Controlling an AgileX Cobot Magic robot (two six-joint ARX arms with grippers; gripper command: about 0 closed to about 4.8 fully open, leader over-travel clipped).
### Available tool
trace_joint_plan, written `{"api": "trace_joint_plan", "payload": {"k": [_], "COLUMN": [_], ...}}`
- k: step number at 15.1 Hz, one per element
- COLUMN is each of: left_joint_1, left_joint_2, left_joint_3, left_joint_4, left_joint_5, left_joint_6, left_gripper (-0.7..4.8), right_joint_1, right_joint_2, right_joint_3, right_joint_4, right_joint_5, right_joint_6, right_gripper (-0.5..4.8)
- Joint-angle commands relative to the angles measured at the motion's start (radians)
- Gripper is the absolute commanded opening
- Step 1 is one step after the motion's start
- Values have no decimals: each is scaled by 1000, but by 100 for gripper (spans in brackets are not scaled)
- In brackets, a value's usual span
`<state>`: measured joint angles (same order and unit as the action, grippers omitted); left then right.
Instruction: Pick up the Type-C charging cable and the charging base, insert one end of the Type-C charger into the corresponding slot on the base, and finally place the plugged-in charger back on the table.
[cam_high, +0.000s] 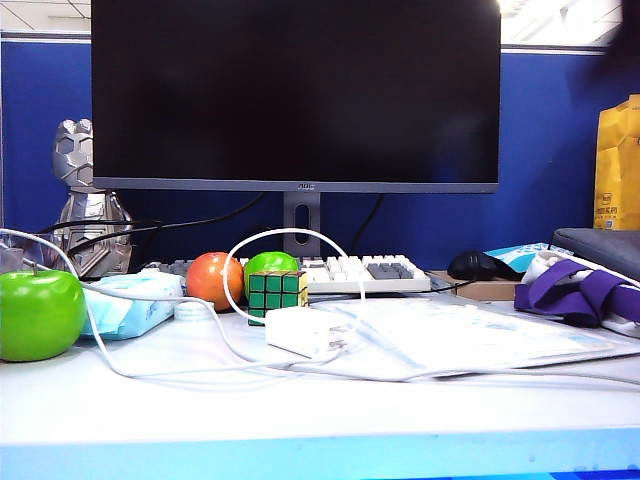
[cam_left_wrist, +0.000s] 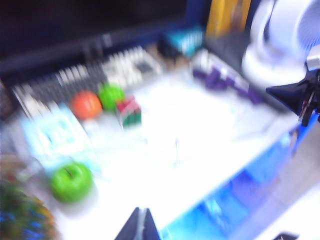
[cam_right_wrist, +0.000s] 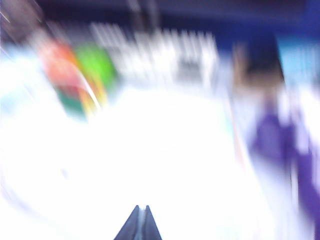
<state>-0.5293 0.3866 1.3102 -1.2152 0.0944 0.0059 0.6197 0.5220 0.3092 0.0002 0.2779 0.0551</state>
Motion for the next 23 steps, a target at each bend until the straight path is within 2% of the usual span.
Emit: {"api": "trace_joint_plan", "payload": {"k": [1, 2, 4, 5, 6, 7, 9, 10, 12, 13, 16, 21, 22, 23], "left_joint_1": [0, 0, 0, 0, 0, 0, 0, 0, 3, 23, 150, 408, 458, 473], "left_joint_2": [-6, -6, 1, 14, 26, 88, 168, 220, 182, 124, -36, -370, -385, -385], "left_joint_3": [-245, -341, -546, -635, -696, -837, -941, -1006, -1091, -1184, -1302, -1300, -1302, -1302], "left_joint_4": [263, 394, 695, 811, 871, 1010, 1139, 1222, 1305, 1369, 1339, 1034, 1061, 1039], "left_joint_5": [100, 136, 138, 138, 138, 127, 103, 59, -46, -57, -44, -44, -38, -45], "left_joint_6": [-6, -21, -85, -94, -93, -94, -92, -92, -84, -85, -92, -80, 7, 59], "left_gripper": [-5, -5, -5, -5, -5, -5, -5, -6, -6, -5, -5, -5, -6, -6], "right_joint_1": [-1, 0, 0, 0, 0, 0, 0, 0, 0, 0, 0, 0, 0, 0], "right_joint_2": [-2, -2, -2, -2, -2, -2, -2, -2, -2, -2, -2, -2, -2, -2], "right_joint_3": [-139, -167, -194, -194, -194, -194, -194, -194, -194, -194, -194, -194, -194, -194], "right_joint_4": [24, 19, -39, -89, -114, -151, -153, -154, -153, -154, -154, -154, -154, -156], "right_joint_5": [85, 82, 83, 83, 83, 84, 83, 83, 83, 85, 86, 86, 84, 83], "right_joint_6": [110, 109, 109, 109, 109, 109, 109, 109, 109, 109, 109, 109, 109, 109], "right_gripper": [0, 0, 0, 0, 0, 0, 0, 0, 0, 0, 0, 0, 0, 0]}}
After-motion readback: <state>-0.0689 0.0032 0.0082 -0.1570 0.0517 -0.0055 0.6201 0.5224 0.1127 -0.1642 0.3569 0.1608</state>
